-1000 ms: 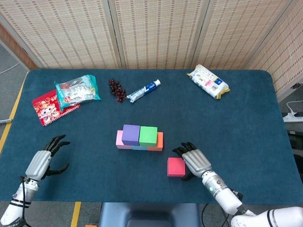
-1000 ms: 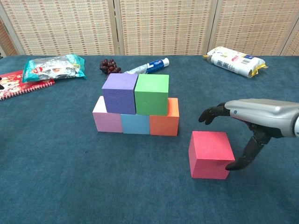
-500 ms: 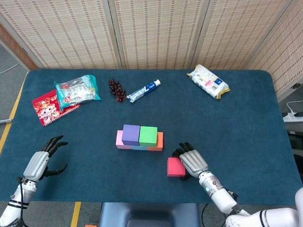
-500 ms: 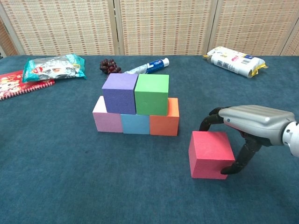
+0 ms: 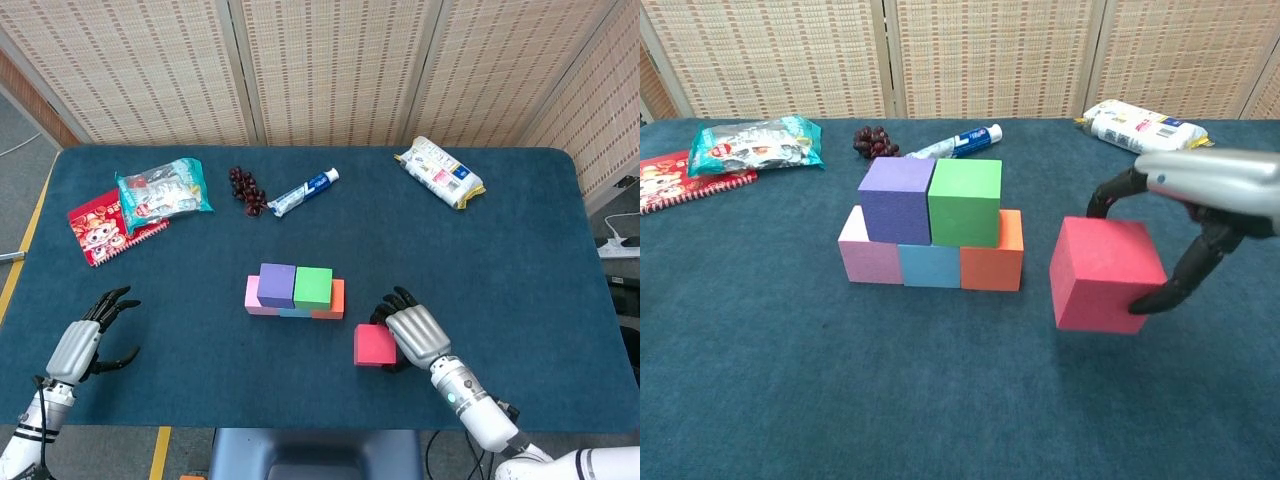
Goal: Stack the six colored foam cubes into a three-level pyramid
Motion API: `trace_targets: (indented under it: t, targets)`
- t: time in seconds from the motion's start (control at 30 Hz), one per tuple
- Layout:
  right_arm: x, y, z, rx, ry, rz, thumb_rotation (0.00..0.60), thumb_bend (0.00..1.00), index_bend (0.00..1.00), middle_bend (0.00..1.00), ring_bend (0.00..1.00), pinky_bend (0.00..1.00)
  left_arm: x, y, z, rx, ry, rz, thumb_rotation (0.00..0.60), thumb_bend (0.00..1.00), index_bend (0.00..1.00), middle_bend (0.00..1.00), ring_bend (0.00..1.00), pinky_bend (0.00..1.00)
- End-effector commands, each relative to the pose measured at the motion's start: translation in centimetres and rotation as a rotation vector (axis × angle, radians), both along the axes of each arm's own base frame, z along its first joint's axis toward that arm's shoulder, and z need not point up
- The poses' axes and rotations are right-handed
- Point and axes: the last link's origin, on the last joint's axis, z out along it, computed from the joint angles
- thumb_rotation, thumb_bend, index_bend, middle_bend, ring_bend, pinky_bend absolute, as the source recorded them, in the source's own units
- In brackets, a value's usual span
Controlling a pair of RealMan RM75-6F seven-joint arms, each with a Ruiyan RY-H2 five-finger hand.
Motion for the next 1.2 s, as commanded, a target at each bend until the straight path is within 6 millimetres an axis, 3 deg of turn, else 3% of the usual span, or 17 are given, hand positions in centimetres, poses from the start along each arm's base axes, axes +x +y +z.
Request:
trace_targets:
  t: [0.03,0.23,0.4,0.67,1.0,1.2]
  targets:
    - [3.4,-0.8,4.6,-0.009,-0.073,0.034,0.6,0.18,0.62,0.38,0.24,0.17,0.1,-0.1,0.0,0.002,0.002,0.0,0.6,0.31,0.2,0.04,0.0,0.16]
    - [7.8,-3.8,7.7,0.033,-0.178,0.02,0.6,0.18,0.62,0.38,0.24,0.17,0.5,-0.2,0.1,0.003,0.013,-0.003,0.6,0.31,0.2,0.03,0.0,0.17]
    - [10.8,-6.4,7.9,0.064,-0.197,0.017,0.6,0.18,0.62,0.38,0.23,0.17,0.6,-0.2,0.1,0.004,0.014,-0.001,0.6,0.31,0.2,0.03,0.0,0.16]
    - [14.5,-10.1,4.9,0.075,-0.141,-0.037,0.6,0.18,0.6,0.38,0.22,0.15,0.4,-0.4,0.1,0.002,0.009,0.006,0.6,0.3,0.2,0.03,0.0,0.16]
    - [17.0,-12.2,1.1,0.054,-0.053,-0.073,0.6,0.18,0.59,0.38,0.21,0.15,-0.1,-0.4,0.2,0.002,0.003,0.018,0.6,0.31,0.19,0.03,0.0,0.16]
    - [18.1,-12.6,0.2,0.028,-0.011,-0.076,0.6,0.18,0.59,0.38,0.21,0.15,-0.4,-0.4,0.1,0.001,-0.001,0.021,0.6,0.31,0.19,0.03,0.0,0.16]
